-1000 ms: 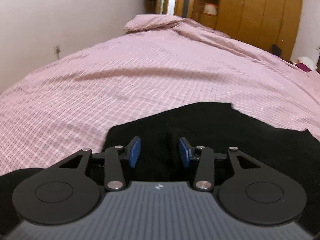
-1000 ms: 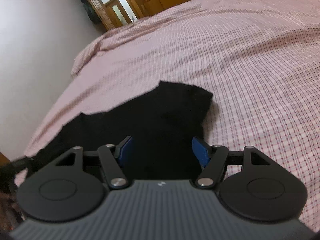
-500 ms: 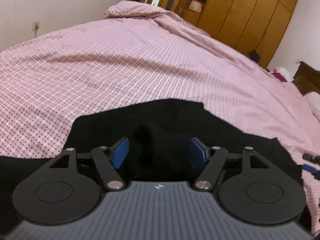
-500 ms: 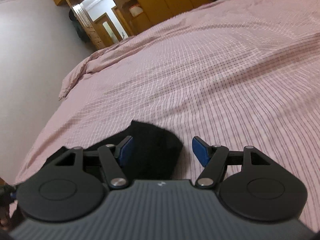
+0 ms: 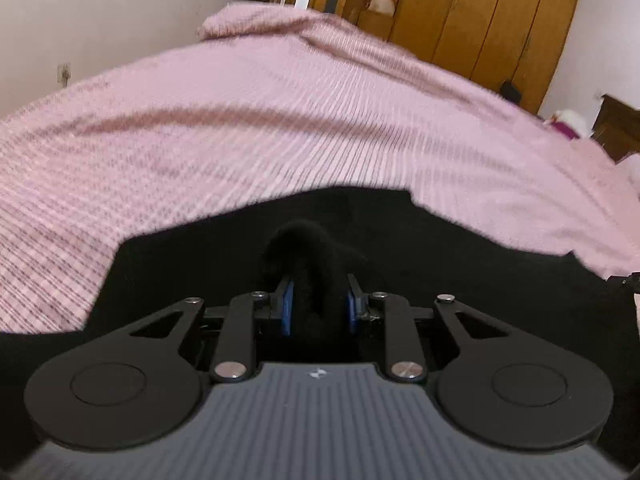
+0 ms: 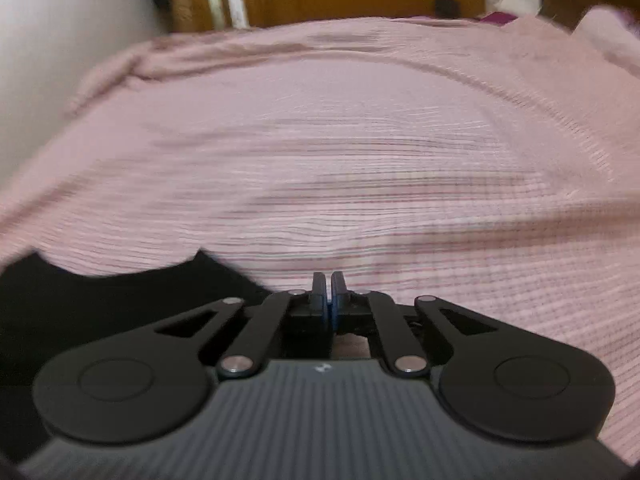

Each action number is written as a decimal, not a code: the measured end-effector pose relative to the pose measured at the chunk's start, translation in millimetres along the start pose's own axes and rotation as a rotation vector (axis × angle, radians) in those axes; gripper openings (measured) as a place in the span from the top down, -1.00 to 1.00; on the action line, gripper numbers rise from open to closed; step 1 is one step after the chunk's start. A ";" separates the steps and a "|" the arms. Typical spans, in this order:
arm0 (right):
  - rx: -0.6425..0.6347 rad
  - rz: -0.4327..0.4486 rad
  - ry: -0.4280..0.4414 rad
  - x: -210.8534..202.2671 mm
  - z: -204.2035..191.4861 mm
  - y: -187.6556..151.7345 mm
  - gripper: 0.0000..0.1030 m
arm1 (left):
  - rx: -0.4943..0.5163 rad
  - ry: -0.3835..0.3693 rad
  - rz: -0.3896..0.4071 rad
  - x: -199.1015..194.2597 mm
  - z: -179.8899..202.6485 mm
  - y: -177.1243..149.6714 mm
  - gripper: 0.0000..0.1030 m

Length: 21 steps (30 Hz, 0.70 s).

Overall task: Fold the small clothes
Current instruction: 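Lower the sleeve onto the cardigan and open the right gripper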

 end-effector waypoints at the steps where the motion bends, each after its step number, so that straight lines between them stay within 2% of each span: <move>1: 0.016 -0.016 0.004 4.1 0.8 -4.9 0.90 | 0.015 0.010 -0.003 3.2 0.2 -2.7 0.45; 4: 0.058 0.017 -0.009 -1.7 2.1 -9.4 0.88 | 0.074 0.019 0.011 3.5 4.2 -4.8 0.42; 7: 0.094 0.030 -0.024 -14.0 12.4 -4.9 0.86 | 0.082 0.019 0.008 1.6 5.8 -3.4 0.37; 9: 0.095 0.040 -0.029 -27.1 10.3 -0.1 0.85 | 0.056 0.020 0.003 -3.7 3.8 -0.2 0.12; 12: 0.090 0.080 0.030 -56.6 4.4 5.7 0.84 | 0.041 0.030 0.003 -15.9 1.4 4.8 -0.18; 13: 0.093 0.089 0.055 -67.2 1.3 6.0 0.83 | 0.049 0.031 0.011 -21.5 0.6 6.3 -0.21; 14: 0.098 0.098 0.079 -79.1 -2.6 5.3 0.75 | 0.060 0.036 0.017 -27.5 -0.2 8.1 -0.28; 15: 0.102 0.104 0.095 -85.9 -6.9 4.7 0.42 | 0.070 0.041 0.024 -33.9 -1.4 10.0 -0.32; 16: 0.106 0.114 0.114 -95.0 -13.0 3.5 0.20 | 0.078 0.050 0.029 -39.2 -3.3 11.8 -0.33; 17: 0.107 0.130 0.130 -103.1 -17.3 1.8 -0.21 | 0.084 0.059 0.033 -44.4 -5.8 13.6 -0.36; 18: 0.103 0.147 0.145 -111.6 -21.7 0.3 -0.30 | 0.085 0.068 0.033 -49.2 -8.6 15.1 -0.38; 21: 0.076 0.147 0.187 -132.5 -38.3 -4.0 -0.29 | 0.073 0.091 0.021 -62.2 -17.4 18.2 -0.44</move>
Point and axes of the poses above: each gripper's, at about its wrist camera, not at the fingertips, and x roughly the way its jaws point, z to its right, y to its top, the point moved 3 cm from there along x, roughly the way its jaws point, and after that the axes turned 15 degrees about z, right-handed, at the moved point
